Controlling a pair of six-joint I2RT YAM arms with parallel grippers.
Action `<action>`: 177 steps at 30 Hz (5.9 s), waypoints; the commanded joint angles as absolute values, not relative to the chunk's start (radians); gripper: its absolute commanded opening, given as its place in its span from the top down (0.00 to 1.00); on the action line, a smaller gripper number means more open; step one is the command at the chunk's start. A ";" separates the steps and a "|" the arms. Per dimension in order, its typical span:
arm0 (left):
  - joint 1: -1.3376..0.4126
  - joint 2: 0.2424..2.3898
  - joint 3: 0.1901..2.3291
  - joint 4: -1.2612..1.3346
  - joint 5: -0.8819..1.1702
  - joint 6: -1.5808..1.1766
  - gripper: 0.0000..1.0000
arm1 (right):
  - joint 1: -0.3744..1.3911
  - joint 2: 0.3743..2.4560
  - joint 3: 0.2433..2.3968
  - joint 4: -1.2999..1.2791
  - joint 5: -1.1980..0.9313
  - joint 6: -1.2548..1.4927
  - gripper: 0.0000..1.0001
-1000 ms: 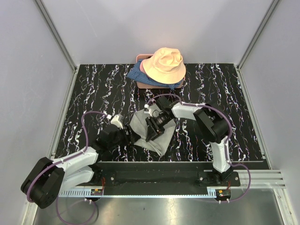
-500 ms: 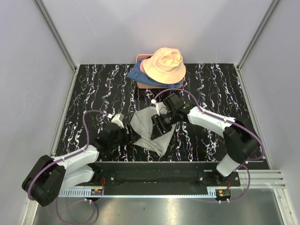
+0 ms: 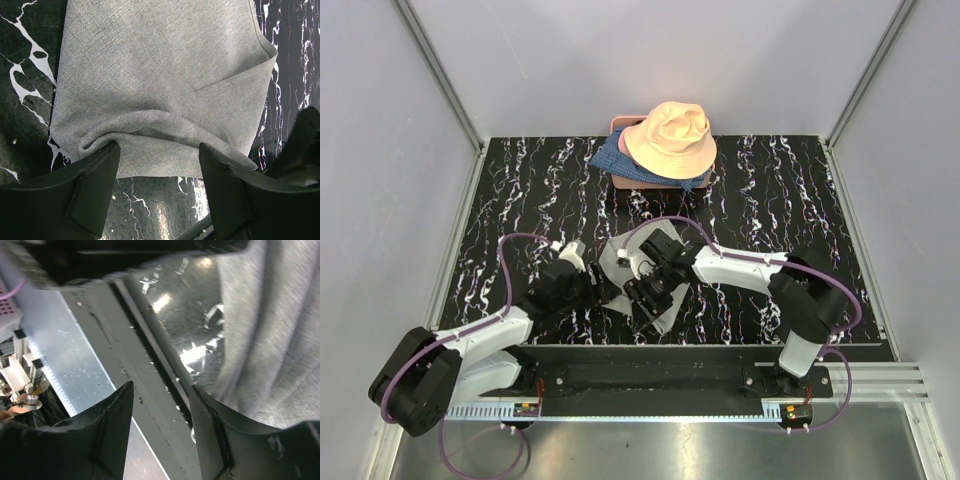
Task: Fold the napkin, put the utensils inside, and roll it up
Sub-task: Roll the napkin with the utensil
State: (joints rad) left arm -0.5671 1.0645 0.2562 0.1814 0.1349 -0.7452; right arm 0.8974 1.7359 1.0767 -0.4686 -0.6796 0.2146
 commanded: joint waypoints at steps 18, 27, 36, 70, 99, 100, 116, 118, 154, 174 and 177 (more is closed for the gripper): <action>-0.560 1.051 0.304 0.081 0.117 -0.689 0.30 | 0.805 1.756 1.014 -0.531 -0.571 0.152 0.45; -0.560 1.054 0.319 0.057 0.115 -0.675 0.30 | 0.793 1.744 1.026 -0.541 -0.597 0.141 0.44; -0.560 1.054 0.334 0.041 0.123 -0.667 0.30 | 0.795 1.657 1.192 -0.612 -0.597 0.120 0.43; -0.560 1.091 0.379 0.041 0.129 -0.652 0.28 | 0.862 1.951 1.243 -0.353 -0.492 0.048 0.78; -0.560 0.976 0.365 -0.012 -0.095 -0.518 0.17 | 0.689 2.167 1.261 -0.411 -0.925 0.014 1.00; -0.560 0.986 0.365 -0.003 -0.095 -0.522 0.18 | 0.687 2.169 1.262 -0.411 -0.930 0.012 1.00; -0.558 1.198 0.370 0.189 -0.092 -0.505 0.50 | 0.684 2.186 1.267 -0.437 -0.943 0.005 1.00; -0.558 1.209 0.365 0.198 -0.089 -0.502 0.55 | 0.684 2.186 1.266 -0.439 -0.945 0.006 1.00; -0.557 1.387 0.643 -0.357 0.176 -0.488 1.00 | 1.047 1.646 0.916 0.055 -0.030 0.044 0.25; -0.554 1.397 0.655 -0.373 0.181 -0.486 1.00 | 1.146 1.792 0.920 0.026 -0.035 0.092 0.42; -0.551 1.396 0.658 -0.373 0.183 -0.485 1.00 | 1.146 1.812 0.919 0.008 -0.090 0.109 0.60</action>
State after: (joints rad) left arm -0.5541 1.3834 0.6353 -0.3218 0.1577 -0.5228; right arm 1.1370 1.7584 0.9138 0.0410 -0.0170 0.0734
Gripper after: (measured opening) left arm 0.060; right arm 0.452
